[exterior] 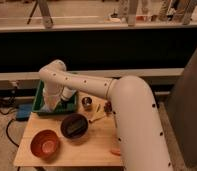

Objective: Place sponge in red bowl

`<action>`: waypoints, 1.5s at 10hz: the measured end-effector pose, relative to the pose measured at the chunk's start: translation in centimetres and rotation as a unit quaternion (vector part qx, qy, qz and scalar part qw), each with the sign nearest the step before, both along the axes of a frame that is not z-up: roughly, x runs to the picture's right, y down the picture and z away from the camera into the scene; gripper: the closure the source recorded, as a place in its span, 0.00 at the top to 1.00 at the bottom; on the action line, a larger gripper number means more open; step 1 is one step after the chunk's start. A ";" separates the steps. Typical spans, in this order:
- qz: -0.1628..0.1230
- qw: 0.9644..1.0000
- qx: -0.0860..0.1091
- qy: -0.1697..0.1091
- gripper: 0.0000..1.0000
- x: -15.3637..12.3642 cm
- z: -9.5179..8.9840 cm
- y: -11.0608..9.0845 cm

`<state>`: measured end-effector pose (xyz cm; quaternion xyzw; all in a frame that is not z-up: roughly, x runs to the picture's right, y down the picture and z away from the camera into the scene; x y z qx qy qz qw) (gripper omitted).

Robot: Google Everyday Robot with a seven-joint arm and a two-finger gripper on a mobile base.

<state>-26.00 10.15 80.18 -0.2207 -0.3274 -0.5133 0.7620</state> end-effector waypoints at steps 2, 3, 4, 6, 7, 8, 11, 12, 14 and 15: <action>-0.004 1.000 0.009 -0.014 0.00 -0.9 -0.7 -0.6; -0.007 1.000 0.012 -0.023 0.00 -1.8 -1.1 -1.0; -0.012 0.999 0.014 -0.035 0.00 -2.9 -1.8 -1.3; -0.008 0.998 0.013 -0.054 0.00 -3.6 -3.4 -2.0; 0.000 0.998 0.011 -0.062 0.00 -3.4 -4.3 -2.1; 0.010 0.998 0.009 -0.068 0.00 -2.9 -4.9 -2.2; 0.045 0.994 0.018 -0.102 0.00 -1.2 -7.6 -3.7; 0.051 0.992 0.026 -0.113 0.00 -0.8 -9.0 -4.4; 0.062 0.990 0.032 -0.124 0.00 0.4 -10.9 -4.9; 0.067 0.989 0.028 -0.127 0.00 1.3 -11.3 -4.7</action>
